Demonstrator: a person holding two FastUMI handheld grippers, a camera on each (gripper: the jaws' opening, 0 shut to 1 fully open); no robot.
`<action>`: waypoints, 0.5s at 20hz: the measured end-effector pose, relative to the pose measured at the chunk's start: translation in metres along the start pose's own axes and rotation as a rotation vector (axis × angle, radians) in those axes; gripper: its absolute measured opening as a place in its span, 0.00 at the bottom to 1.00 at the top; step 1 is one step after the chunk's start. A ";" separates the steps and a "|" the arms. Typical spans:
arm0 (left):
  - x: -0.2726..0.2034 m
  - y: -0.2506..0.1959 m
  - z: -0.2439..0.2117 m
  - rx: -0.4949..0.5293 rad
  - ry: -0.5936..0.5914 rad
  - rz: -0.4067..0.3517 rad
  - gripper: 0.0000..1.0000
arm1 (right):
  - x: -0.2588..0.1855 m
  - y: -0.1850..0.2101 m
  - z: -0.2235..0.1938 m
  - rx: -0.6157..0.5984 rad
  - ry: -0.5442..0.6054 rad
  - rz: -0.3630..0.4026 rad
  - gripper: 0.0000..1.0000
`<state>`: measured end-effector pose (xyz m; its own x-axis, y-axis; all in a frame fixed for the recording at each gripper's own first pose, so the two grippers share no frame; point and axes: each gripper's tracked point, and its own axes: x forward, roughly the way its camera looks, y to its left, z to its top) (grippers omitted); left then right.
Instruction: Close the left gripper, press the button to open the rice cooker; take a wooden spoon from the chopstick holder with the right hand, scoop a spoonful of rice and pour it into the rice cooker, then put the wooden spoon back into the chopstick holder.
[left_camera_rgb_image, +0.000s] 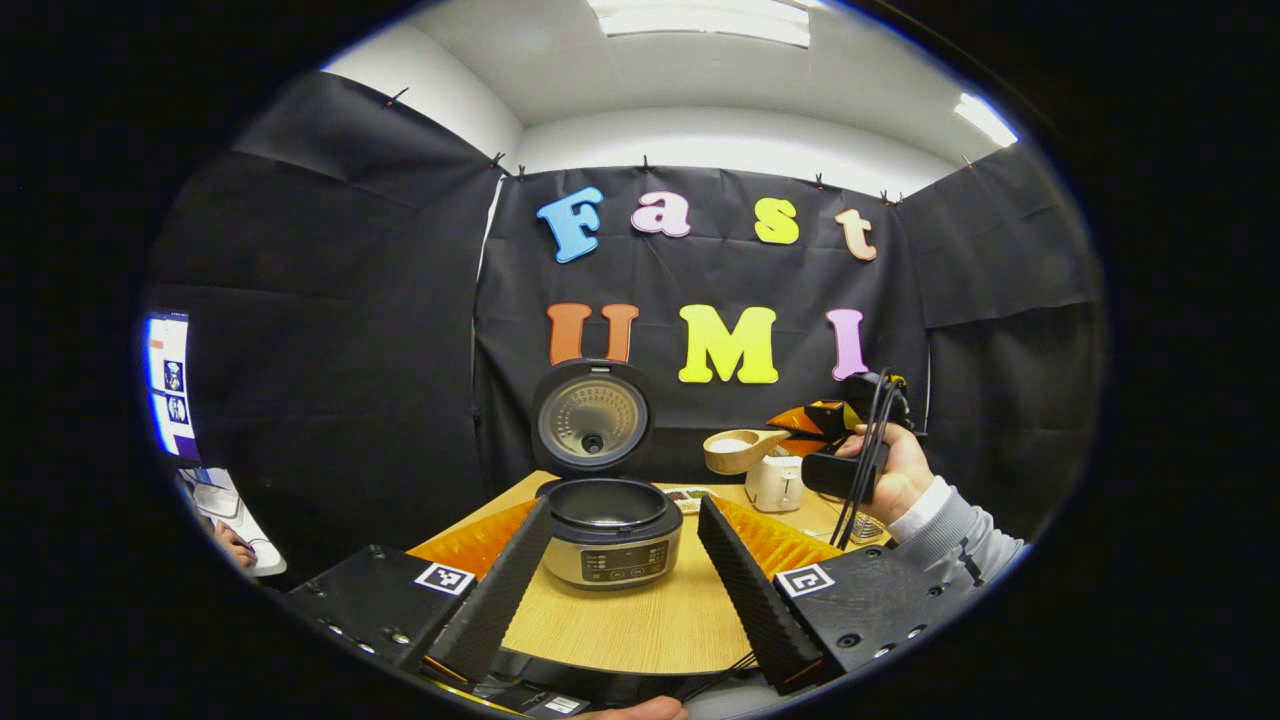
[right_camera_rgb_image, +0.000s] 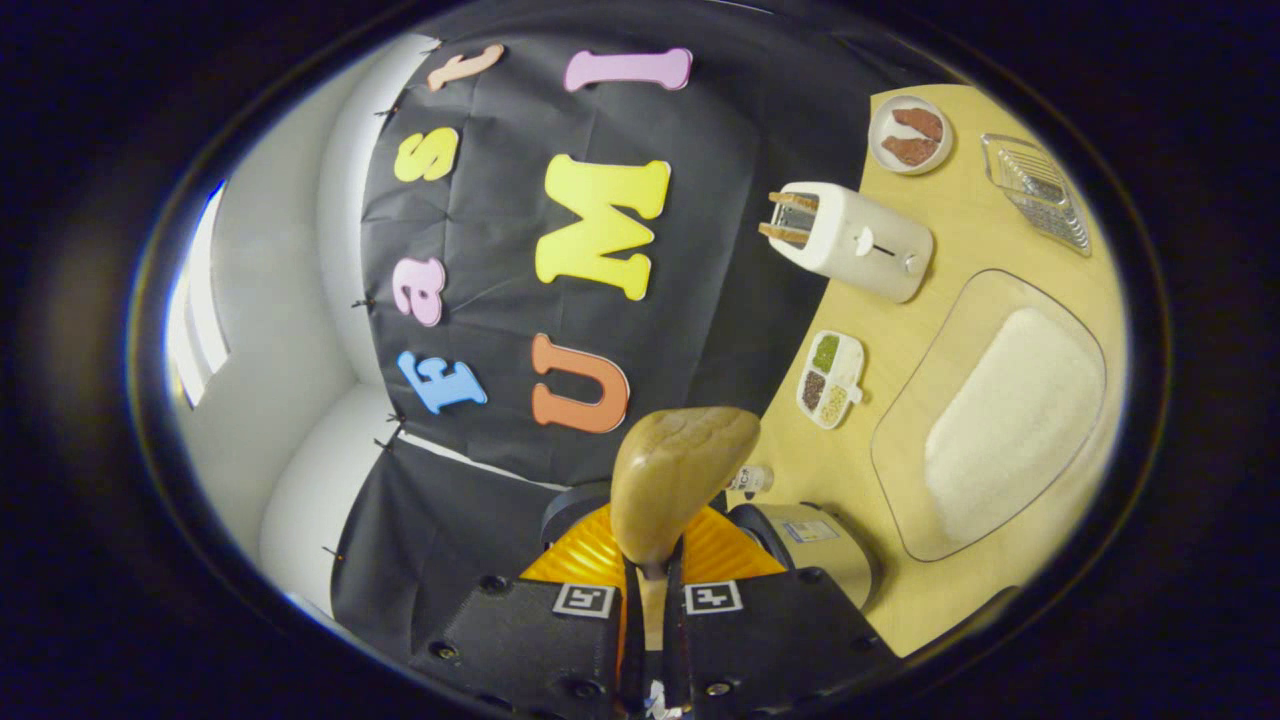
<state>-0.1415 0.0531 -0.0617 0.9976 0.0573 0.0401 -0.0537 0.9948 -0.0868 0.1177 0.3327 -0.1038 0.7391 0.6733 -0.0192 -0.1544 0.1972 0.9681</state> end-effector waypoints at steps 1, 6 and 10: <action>-0.002 0.000 -0.001 -0.002 0.003 -0.004 0.94 | 0.010 0.001 -0.007 -0.030 0.015 -0.007 0.12; -0.008 0.010 -0.003 -0.003 0.008 -0.003 0.94 | 0.059 0.010 -0.037 -0.296 0.048 -0.045 0.12; -0.013 0.017 -0.007 -0.016 0.020 -0.007 0.94 | 0.091 0.012 -0.059 -0.478 0.091 -0.059 0.12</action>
<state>-0.1548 0.0688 -0.0711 0.9986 0.0489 0.0205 -0.0466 0.9937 -0.1022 0.1447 0.4388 -0.1087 0.6987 0.7065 -0.1129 -0.4137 0.5277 0.7419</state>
